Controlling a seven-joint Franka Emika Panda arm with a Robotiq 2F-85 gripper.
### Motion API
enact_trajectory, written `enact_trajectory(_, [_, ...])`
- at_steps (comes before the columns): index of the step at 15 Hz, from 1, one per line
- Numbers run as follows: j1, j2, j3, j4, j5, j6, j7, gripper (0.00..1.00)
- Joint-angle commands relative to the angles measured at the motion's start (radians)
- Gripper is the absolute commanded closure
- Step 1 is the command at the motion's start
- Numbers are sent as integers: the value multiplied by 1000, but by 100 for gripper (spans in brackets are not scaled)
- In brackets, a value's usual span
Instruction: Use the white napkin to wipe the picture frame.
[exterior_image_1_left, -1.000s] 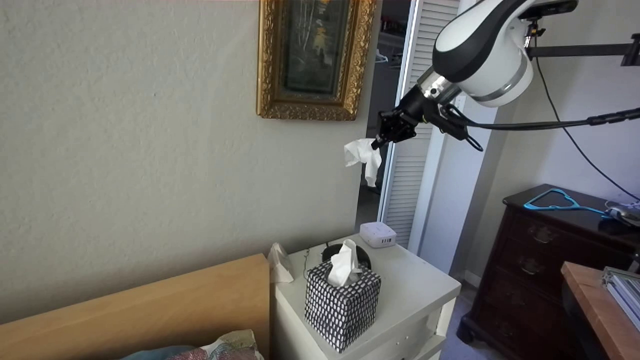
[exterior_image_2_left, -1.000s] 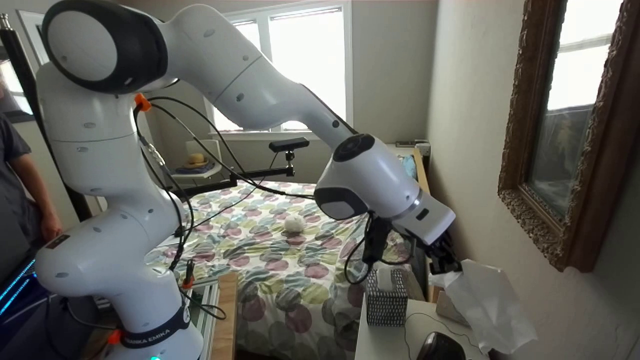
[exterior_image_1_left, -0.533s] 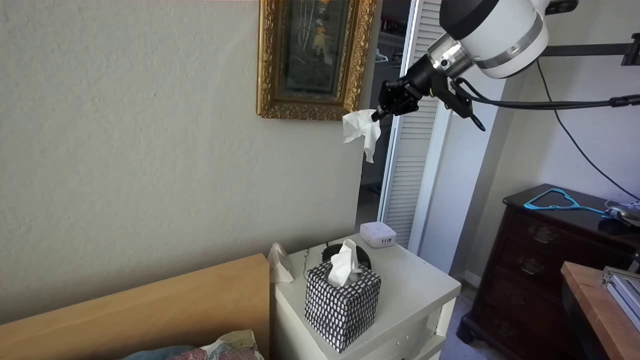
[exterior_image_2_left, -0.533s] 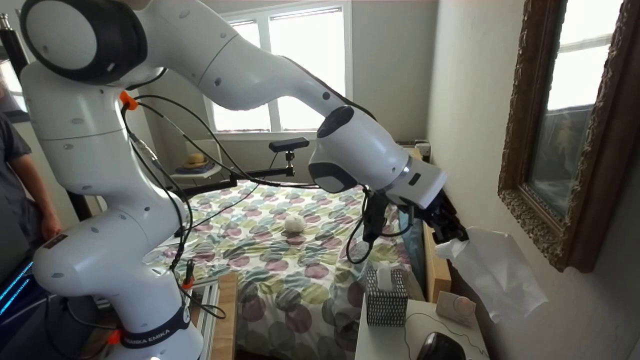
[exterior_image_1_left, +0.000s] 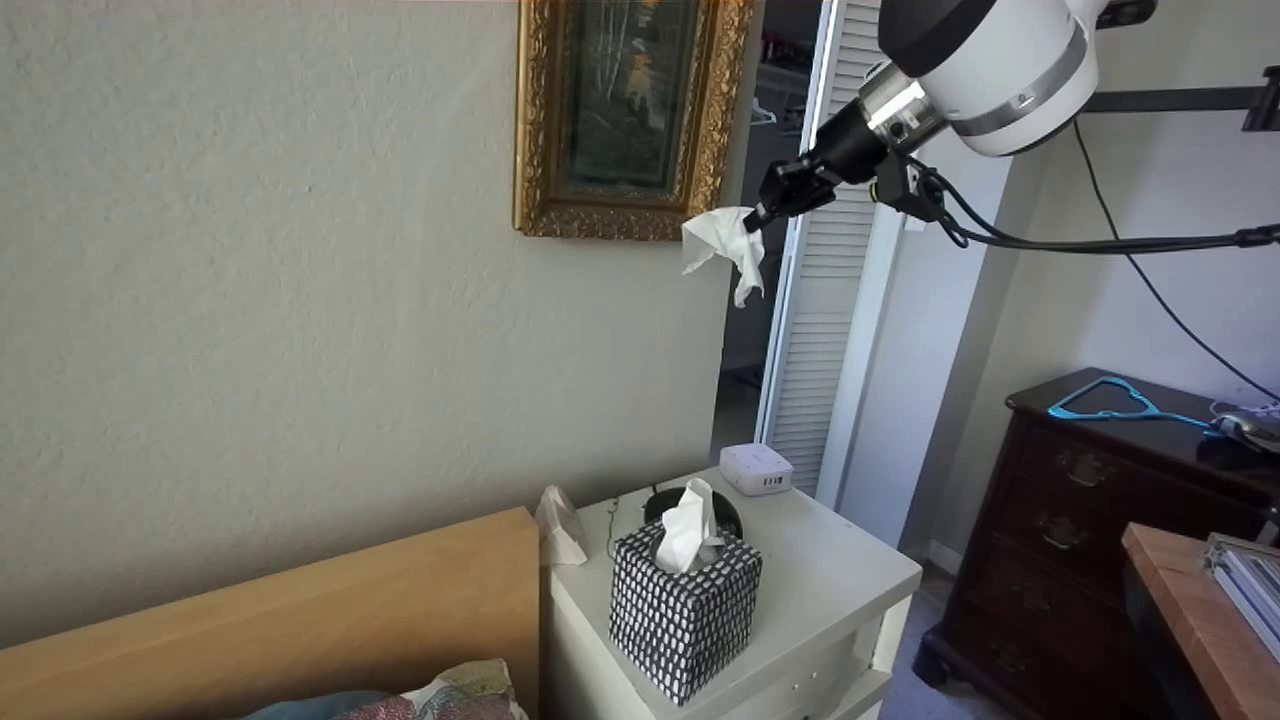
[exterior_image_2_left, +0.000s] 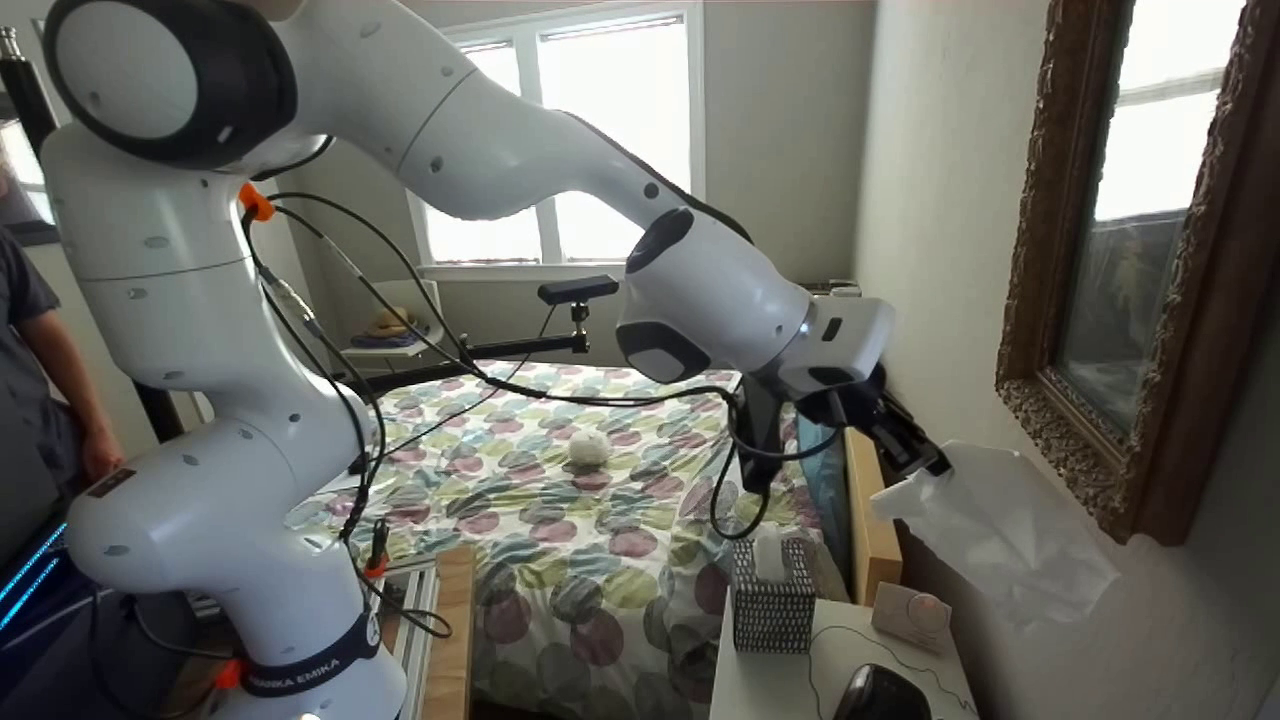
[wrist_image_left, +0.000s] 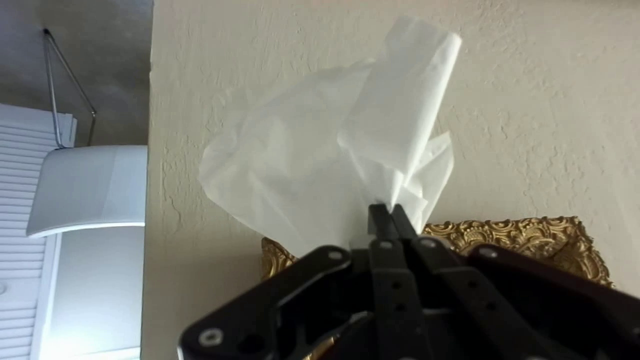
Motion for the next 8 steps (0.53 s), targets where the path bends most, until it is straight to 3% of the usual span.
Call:
enact_trajectory(1, [0, 0, 0, 0, 0, 0, -3, 99])
enact_trajectory(3, [0, 0, 0, 0, 0, 0, -5, 100])
enact_trajectory(8, [26, 15, 39, 172, 38, 39, -123, 100])
